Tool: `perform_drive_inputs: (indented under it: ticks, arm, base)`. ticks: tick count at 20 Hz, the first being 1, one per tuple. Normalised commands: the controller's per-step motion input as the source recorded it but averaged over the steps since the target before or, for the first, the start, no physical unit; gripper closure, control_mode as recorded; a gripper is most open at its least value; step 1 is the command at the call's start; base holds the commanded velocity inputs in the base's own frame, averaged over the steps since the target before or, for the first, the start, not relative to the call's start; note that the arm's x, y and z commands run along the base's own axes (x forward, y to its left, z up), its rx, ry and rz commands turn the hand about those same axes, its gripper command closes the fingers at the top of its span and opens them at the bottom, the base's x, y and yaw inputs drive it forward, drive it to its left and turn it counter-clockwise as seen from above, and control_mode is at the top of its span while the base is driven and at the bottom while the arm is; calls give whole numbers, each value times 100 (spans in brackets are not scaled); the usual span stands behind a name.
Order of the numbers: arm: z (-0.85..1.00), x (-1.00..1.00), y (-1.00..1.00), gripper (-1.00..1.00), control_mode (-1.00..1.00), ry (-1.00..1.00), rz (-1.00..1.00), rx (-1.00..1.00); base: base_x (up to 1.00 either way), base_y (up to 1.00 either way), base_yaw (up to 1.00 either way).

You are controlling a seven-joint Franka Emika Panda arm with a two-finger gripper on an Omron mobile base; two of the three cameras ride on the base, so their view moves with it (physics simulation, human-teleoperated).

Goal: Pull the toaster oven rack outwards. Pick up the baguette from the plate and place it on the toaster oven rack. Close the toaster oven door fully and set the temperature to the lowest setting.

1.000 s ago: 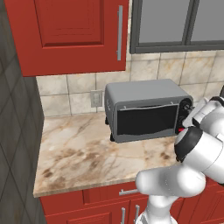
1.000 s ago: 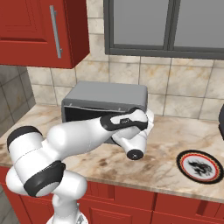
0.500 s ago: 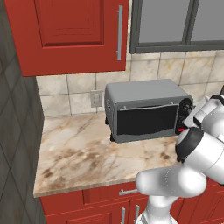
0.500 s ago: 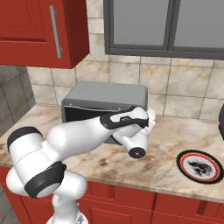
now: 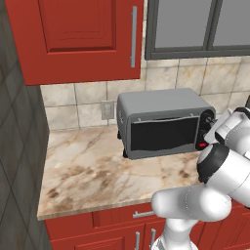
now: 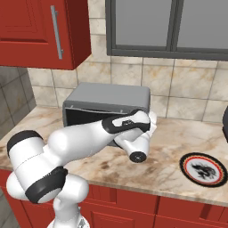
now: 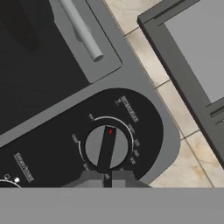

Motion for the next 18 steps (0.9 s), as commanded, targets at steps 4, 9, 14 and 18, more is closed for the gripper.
perform_drive_inputs:
  ticks: [4, 9, 14, 18]
  arm:
    - [38, -8, 0, 100, -100, -2, 0, 0]
    - [68, -1, 0, 100, -100, -5, 0, 0]
    - [89, 0, -2, 100, -100, -6, 0, 0]
    - [83, 0, -4, 100, -100, -8, 0, 0]
  base:
    - [0, 0, 0]
    - [0, 0, 0]
    - [0, 0, 0]
    - [0, 0, 0]
